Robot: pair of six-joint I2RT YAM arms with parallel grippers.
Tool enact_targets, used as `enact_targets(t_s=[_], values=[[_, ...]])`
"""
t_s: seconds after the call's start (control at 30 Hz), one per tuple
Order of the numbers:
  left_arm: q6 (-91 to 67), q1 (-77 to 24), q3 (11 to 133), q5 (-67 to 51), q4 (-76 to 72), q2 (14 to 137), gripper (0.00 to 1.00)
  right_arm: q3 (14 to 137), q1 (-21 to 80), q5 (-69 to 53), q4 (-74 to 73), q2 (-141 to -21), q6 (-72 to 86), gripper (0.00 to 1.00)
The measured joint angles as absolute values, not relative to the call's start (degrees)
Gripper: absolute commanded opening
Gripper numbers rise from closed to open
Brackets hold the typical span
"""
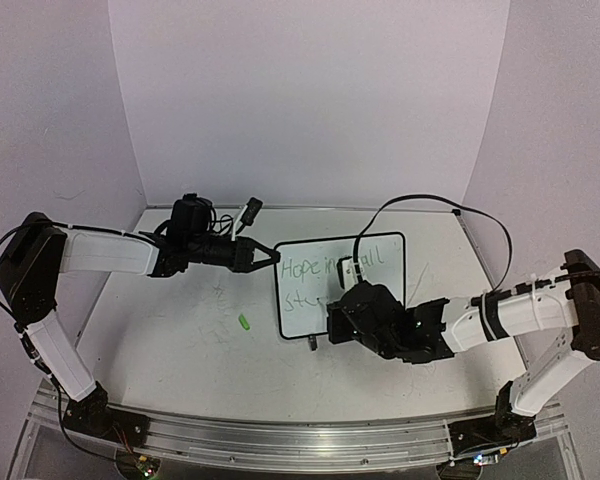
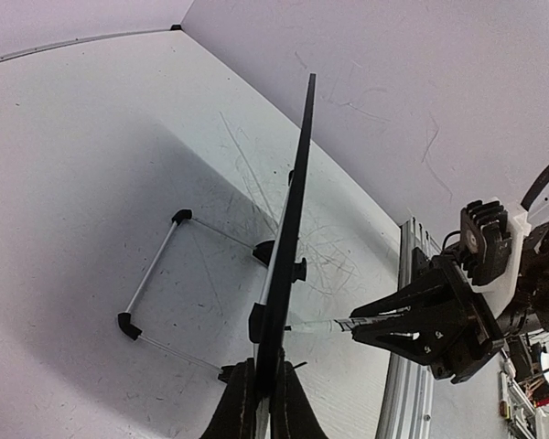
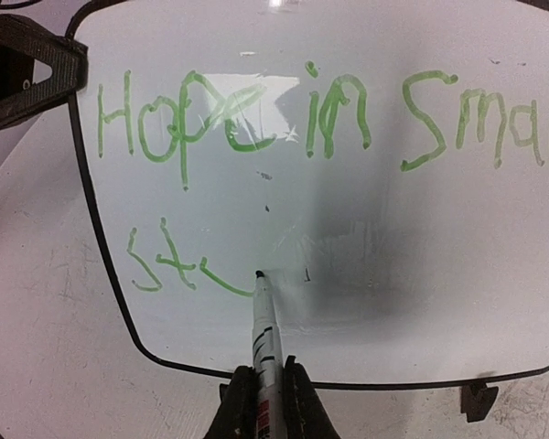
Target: Write a sentence on the whiteboard
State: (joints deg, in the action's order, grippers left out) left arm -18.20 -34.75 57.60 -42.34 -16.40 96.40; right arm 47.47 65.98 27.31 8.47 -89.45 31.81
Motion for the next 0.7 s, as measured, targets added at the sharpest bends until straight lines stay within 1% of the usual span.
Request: enact_targets(t_s=[0.7], values=[[-18.2,-34.7,57.6,-42.2,-16.3,96.4,0.00,48.2,65.5,23.0,11.2,-90.7,28.5,0.00]])
